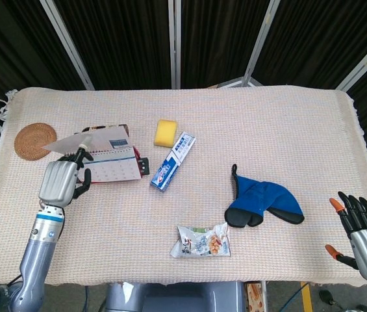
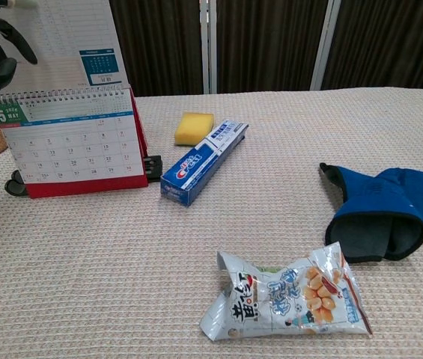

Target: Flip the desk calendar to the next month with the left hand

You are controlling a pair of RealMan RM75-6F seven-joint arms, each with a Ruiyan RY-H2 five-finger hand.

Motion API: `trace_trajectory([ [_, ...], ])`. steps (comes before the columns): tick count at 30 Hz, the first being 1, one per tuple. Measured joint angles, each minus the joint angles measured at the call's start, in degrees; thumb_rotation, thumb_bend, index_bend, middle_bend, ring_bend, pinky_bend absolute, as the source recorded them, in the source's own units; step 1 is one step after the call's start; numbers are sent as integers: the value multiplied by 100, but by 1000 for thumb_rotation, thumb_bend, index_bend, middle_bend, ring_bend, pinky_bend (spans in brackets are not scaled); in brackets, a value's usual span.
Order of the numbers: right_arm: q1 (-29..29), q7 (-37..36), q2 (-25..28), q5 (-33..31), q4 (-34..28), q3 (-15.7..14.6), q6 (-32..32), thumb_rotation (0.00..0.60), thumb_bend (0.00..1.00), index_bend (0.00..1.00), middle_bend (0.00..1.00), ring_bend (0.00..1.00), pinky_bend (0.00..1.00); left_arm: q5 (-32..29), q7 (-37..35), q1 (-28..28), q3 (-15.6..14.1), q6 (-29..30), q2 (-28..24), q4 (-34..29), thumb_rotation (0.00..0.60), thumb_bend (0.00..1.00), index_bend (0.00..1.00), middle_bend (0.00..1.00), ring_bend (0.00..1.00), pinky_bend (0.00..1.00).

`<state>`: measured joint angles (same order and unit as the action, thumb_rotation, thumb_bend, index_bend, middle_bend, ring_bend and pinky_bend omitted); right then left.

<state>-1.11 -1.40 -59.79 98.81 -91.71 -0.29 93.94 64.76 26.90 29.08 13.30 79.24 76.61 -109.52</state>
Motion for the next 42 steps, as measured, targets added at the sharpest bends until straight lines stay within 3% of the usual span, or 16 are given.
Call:
trace_trajectory([
  [3,-6,5,-9,-13,8,2,-20,600,36,0,0,0,0,-275,71,40,65,-192,-129,97,600,160,0,0,26,120],
  [6,-11,11,-20,-27,18,7,-38,600,36,0,0,0,0,-770,172,149,144,-583,-299,252,600,94,0,0,0,75],
  [14,-41,28,-55,-132,67,33,-141,600,36,0,0,0,0,-1678,356,498,226,-1392,-546,751,600,29,0,0,0,30],
  [22,-57,66,-87,-148,87,30,-186,600,36,0,0,0,0,-2253,188,695,62,-2055,-587,1062,600,27,0,0,11,102],
  [32,-38,64,-77,-87,61,9,-132,600,37,0,0,0,0,-2073,-140,677,7,-1902,-601,1049,600,35,0,0,37,114],
  [37,-32,56,-68,-57,61,6,-97,600,36,0,0,0,0,-1419,-608,442,28,-1389,-594,974,600,44,0,0,3,85],
  [42,-18,39,-52,-33,47,8,-49,600,36,0,0,0,0,-586,-790,24,-216,-646,-612,783,600,45,0,0,0,16],
])
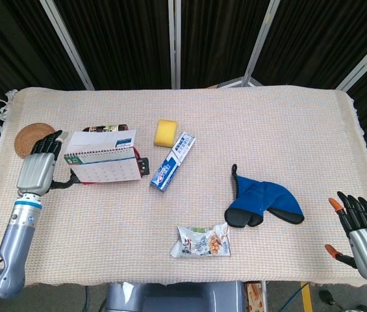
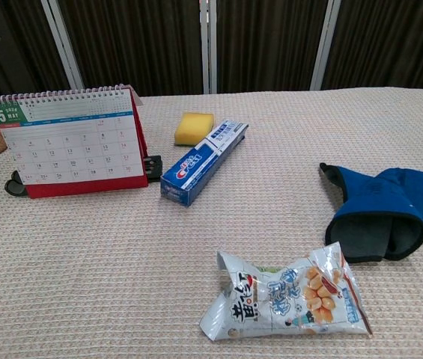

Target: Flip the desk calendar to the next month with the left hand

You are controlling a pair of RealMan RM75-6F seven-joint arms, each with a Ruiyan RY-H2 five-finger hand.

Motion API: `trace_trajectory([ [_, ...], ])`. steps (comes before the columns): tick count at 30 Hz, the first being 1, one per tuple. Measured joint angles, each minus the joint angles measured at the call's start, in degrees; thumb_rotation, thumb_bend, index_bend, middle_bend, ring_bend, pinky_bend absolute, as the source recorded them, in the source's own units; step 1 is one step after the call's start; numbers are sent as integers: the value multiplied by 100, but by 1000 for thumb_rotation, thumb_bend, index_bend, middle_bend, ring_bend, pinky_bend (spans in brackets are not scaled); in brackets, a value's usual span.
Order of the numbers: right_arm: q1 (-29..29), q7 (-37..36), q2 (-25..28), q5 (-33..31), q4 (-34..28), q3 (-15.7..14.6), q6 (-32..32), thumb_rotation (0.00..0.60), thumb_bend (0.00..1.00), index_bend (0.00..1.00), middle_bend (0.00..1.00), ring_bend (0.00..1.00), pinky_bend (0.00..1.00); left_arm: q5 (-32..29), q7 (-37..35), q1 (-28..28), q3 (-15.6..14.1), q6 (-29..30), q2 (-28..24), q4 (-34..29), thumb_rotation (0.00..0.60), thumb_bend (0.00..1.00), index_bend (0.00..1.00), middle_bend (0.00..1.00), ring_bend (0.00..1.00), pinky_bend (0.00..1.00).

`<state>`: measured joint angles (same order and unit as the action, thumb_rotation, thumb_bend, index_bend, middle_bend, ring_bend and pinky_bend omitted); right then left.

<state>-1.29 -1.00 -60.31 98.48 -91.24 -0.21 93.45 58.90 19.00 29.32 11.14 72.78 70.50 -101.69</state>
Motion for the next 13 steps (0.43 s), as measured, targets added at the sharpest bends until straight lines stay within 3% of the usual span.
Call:
trace_trajectory([
  [8,10,146,-34,76,-30,-15,30,600,36,0,0,0,0,1230,108,-1137,-1057,1311,-23,-353,600,44,0,0,0,0],
  [13,21,189,-45,85,-5,-20,40,600,36,0,0,0,0,1519,204,-1527,-1323,1561,13,-240,600,44,0,0,0,0],
])
